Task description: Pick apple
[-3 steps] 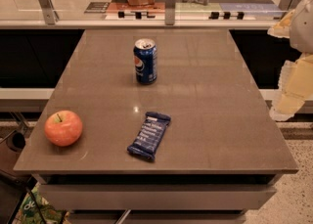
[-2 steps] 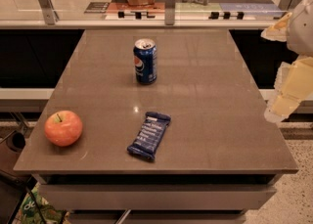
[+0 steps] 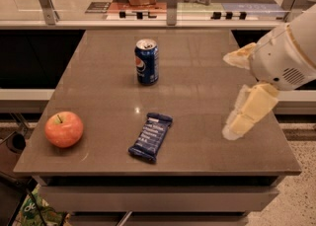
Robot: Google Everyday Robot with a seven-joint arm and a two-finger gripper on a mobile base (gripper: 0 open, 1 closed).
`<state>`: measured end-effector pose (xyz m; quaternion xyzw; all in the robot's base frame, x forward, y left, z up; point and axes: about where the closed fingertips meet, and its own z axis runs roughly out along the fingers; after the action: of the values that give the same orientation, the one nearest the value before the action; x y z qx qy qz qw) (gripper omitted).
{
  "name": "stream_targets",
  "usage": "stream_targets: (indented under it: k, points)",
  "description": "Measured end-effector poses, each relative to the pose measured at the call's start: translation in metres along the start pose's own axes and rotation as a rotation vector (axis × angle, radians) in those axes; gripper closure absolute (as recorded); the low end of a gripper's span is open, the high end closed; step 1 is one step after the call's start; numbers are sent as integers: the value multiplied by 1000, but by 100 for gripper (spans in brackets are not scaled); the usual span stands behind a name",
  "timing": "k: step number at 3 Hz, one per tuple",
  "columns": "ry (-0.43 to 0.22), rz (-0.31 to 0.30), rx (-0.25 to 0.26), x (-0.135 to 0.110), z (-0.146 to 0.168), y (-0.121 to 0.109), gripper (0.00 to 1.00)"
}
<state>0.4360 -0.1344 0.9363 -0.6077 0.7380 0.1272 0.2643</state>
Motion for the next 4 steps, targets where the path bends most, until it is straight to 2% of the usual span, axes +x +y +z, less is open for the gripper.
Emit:
stream_targets:
  k: [2, 4]
  points:
    - [-243, 18, -14, -51, 58, 21, 0]
    - [-452, 38, -32, -106, 107, 39, 0]
